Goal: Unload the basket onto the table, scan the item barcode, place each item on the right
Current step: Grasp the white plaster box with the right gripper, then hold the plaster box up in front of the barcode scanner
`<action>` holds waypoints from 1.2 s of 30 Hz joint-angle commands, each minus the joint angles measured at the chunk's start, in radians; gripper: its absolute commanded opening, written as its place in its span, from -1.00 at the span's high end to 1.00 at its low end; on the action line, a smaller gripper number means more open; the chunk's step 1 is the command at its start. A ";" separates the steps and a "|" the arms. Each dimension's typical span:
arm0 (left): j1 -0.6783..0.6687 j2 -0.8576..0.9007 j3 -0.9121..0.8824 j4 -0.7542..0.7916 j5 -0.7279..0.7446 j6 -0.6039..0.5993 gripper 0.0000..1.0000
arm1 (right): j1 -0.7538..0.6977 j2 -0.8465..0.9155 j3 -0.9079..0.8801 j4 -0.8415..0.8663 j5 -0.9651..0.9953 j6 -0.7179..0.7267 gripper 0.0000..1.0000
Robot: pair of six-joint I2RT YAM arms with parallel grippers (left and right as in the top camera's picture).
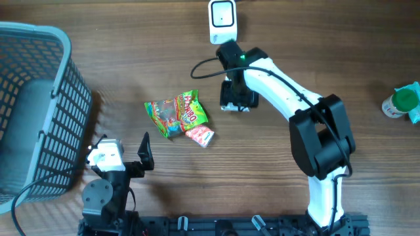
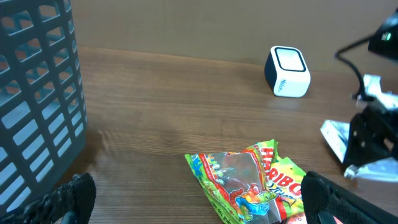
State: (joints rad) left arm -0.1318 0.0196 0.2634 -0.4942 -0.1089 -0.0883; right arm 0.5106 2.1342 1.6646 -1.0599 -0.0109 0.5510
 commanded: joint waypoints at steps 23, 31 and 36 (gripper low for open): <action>-0.005 -0.005 -0.006 0.002 -0.016 -0.006 -1.00 | 0.533 -0.008 0.124 -0.296 1.218 -0.229 -0.50; -0.005 -0.005 -0.006 0.002 -0.016 -0.006 -1.00 | 0.494 -0.008 0.124 -0.270 1.304 -0.209 -0.42; -0.005 -0.005 -0.006 0.002 -0.016 -0.006 -1.00 | 0.423 -0.008 0.124 -0.195 1.301 -0.211 -0.40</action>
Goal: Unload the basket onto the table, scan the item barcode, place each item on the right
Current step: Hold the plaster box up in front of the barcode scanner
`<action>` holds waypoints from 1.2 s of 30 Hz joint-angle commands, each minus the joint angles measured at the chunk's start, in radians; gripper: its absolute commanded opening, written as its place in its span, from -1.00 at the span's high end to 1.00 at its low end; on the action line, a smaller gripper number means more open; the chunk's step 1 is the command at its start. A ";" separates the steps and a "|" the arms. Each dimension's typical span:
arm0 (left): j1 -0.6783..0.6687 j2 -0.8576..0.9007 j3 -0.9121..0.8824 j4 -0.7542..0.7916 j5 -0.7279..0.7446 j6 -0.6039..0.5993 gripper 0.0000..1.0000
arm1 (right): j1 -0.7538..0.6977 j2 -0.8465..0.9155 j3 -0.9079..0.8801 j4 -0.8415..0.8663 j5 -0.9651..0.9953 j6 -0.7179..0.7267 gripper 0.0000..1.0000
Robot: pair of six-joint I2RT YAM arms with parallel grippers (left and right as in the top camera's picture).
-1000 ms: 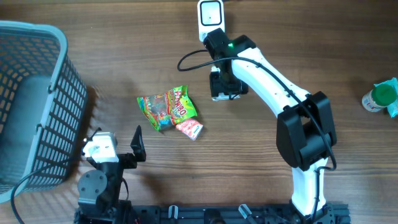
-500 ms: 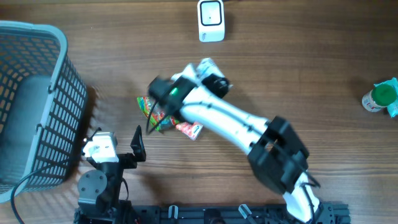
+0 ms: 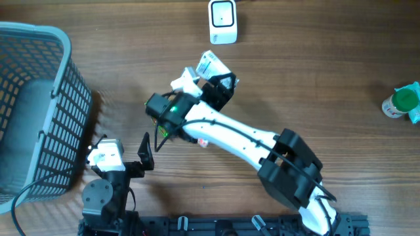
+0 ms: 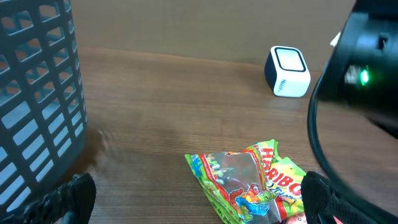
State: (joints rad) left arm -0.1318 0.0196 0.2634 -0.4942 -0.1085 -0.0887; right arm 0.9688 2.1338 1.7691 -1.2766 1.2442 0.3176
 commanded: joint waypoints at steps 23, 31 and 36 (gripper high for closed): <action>-0.005 -0.005 -0.006 0.002 -0.016 -0.006 -1.00 | -0.124 -0.008 0.019 0.666 -0.211 -0.417 -0.44; -0.005 -0.005 -0.006 0.002 -0.016 -0.006 -1.00 | -0.277 -0.008 0.019 0.722 -0.846 -0.143 -0.42; -0.005 -0.005 -0.006 0.002 -0.016 -0.006 -1.00 | -0.379 -0.008 0.019 0.812 -1.195 -0.066 -0.42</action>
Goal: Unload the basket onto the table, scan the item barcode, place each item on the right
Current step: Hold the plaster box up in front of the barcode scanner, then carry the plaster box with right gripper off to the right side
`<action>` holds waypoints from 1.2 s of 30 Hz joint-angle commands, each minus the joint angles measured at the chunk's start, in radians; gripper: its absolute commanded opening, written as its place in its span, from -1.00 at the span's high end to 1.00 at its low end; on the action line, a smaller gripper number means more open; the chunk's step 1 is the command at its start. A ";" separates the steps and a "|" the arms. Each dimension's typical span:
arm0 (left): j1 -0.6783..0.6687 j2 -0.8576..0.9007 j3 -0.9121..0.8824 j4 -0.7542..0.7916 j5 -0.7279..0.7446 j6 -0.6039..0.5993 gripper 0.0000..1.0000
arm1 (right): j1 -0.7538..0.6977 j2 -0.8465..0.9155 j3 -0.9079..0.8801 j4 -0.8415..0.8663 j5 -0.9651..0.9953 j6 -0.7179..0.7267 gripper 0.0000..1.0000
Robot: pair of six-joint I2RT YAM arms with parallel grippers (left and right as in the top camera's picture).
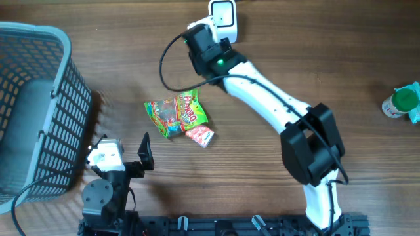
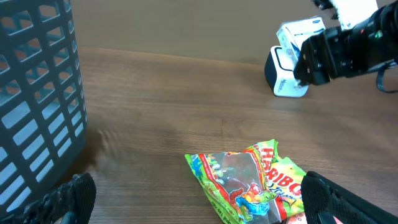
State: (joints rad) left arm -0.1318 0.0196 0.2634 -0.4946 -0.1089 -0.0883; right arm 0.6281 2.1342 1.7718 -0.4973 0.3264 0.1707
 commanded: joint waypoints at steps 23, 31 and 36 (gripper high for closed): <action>-0.005 -0.005 -0.006 0.003 -0.016 -0.006 -1.00 | -0.338 0.318 0.014 0.804 -1.185 0.853 -0.40; -0.005 -0.005 -0.006 0.003 -0.016 -0.006 -1.00 | -0.412 0.307 0.015 0.795 -1.306 0.726 -0.09; -0.005 -0.005 -0.006 0.003 -0.016 -0.006 -1.00 | -0.537 0.242 0.015 0.616 -1.323 0.634 -0.08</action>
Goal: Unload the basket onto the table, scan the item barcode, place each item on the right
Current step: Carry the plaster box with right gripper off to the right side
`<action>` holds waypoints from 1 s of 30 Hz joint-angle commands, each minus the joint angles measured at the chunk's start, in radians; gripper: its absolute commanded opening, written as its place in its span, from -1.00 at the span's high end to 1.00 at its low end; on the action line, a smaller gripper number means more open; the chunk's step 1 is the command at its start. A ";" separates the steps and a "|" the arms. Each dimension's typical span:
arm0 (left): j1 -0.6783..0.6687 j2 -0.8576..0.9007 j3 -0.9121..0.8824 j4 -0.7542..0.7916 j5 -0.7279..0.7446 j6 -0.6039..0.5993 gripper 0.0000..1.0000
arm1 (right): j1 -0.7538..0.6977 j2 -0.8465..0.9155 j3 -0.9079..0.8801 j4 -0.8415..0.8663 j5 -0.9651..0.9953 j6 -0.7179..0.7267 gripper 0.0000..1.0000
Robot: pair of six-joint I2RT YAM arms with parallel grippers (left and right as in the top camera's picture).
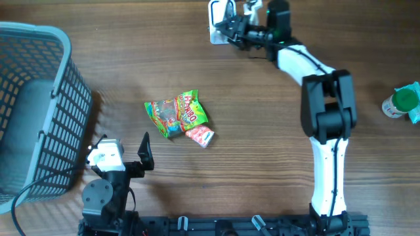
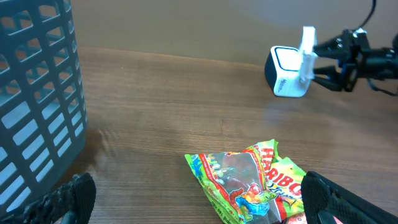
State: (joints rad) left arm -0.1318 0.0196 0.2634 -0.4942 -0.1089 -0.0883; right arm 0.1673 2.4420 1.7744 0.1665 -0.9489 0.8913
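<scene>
The white barcode scanner stands at the table's far edge, also seen in the left wrist view as a scanner. My right gripper is shut on a small flat white packet, held on edge right beside the scanner's face. The right gripper reaches in from the right. My left gripper rests low at the near left, open, with nothing between its fingers.
A Haribo candy bag and a small red-and-white packet lie mid-table. A grey basket fills the left side. A green-and-white item sits at the right edge.
The right arm has swung from the scanner's left side to its right. It still holds the white packet, now turned on edge against the scanner's face. The left arm is unchanged.
The right gripper was first down on the white packet on the table below the scanner. Then it held the packet raised above the candy bag. After that the packet was at the scanner's left, and now it is at the scanner's face from the right.
</scene>
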 commanded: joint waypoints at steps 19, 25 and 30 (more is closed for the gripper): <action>-0.005 -0.005 -0.006 0.002 -0.016 -0.006 -1.00 | -0.747 -0.142 0.012 -0.758 0.779 -0.360 -0.29; -0.005 -0.005 -0.006 0.002 -0.016 -0.006 -1.00 | -0.832 -0.184 0.096 -0.756 0.584 -0.369 -0.99; -0.005 -0.005 -0.006 0.002 -0.016 -0.006 -1.00 | -0.723 -0.396 0.196 -0.779 0.543 -0.372 -0.99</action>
State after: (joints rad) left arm -0.1318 0.0196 0.2634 -0.4942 -0.1089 -0.0883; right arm -0.6518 2.2414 1.9038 -0.6041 -0.3550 0.5289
